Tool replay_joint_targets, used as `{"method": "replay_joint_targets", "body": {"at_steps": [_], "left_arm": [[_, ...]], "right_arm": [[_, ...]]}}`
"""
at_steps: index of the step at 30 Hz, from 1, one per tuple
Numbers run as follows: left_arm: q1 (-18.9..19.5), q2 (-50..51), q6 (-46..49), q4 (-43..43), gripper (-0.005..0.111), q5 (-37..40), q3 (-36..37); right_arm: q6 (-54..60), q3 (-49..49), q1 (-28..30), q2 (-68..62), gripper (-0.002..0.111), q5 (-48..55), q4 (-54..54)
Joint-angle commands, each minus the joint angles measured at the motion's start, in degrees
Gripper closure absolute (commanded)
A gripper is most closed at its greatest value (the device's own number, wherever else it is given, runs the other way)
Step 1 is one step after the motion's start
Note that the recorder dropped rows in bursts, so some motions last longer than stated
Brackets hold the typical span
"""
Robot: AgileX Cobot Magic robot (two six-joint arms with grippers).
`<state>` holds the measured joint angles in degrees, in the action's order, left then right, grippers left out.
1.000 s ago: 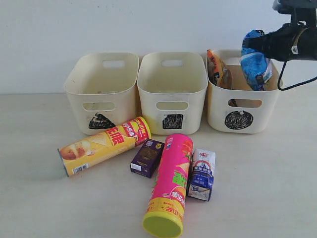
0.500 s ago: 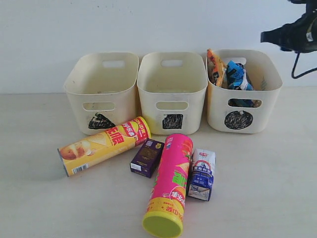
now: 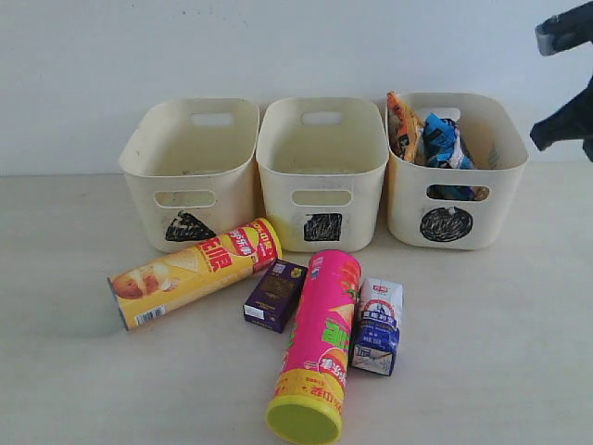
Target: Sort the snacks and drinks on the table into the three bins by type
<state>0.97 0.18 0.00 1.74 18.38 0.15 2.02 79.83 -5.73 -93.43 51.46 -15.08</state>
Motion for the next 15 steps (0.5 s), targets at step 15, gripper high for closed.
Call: {"method": "replay_joint_targets", "body": {"at_steps": [15], "left_arm": [[0.04,-0.18,0.0,0.31,0.103,-0.69,-0.15]], "right_arm": [[-10.22,-29.58,0.01,34.42,0.107,-22.76,9.62]]}}
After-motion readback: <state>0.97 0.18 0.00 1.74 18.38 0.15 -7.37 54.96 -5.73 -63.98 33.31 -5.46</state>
